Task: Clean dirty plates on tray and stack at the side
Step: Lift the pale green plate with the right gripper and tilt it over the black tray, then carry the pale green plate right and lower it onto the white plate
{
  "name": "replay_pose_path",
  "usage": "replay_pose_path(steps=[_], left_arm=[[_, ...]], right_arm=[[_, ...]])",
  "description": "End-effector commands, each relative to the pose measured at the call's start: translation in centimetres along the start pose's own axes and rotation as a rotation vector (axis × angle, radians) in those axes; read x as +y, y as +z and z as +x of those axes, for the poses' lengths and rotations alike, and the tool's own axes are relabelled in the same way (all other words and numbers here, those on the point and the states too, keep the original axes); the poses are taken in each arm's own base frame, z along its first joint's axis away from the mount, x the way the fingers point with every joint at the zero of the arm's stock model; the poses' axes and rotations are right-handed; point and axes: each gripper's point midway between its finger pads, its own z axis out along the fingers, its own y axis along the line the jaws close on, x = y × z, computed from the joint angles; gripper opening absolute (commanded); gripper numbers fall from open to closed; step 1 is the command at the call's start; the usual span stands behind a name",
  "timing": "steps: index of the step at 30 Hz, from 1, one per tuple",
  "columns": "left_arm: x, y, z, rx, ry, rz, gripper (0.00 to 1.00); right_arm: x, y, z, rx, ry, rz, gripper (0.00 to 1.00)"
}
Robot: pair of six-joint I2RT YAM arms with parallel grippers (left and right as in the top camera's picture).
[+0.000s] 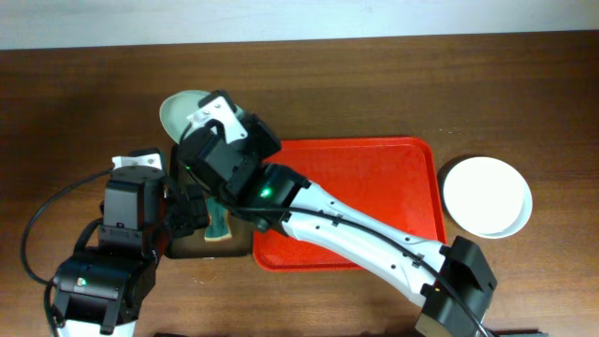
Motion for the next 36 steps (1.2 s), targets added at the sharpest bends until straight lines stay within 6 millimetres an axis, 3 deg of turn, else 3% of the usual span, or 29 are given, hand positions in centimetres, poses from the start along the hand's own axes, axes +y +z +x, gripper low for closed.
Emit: replay_pose_path(steps=[1, 7, 25, 29, 32, 36], left_arm=[[0.4, -0.4, -0.4, -0.022, -0.018, -0.012, 0.99], [0.4, -0.4, -0.4, -0.022, -0.018, -0.012, 0.99], [0.4, -0.4, -0.4, -0.02, -0.018, -0.012, 0.99], [0.4, -0.4, -0.4, -0.02, -0.018, -0.012, 0.99], [0.4, -0.4, -0.4, -0.02, -0.018, -0.012, 0.99], [0.4, -0.4, -0.4, -0.02, -0.018, -0.012, 0.99]], right_arm=[[-1.7, -2.0, -2.9, -0.072, -0.131, 0.144, 0.04], [-3.1, -4.2, -5.3, -0.116, -0.231, 0.289, 0.04], [-3.0, -4.3, -5.3, -0.119, -0.228, 0.284, 0.04], [-2.9, -4.2, -5.1, -0.127, -0.135, 0.275, 0.04], [-1.4, -3.7, -3.9, -0.109, -0.087, 0.193, 0.04], [1.7, -2.2, 0.8, 0.037, 0.1, -0.026, 0.04]])
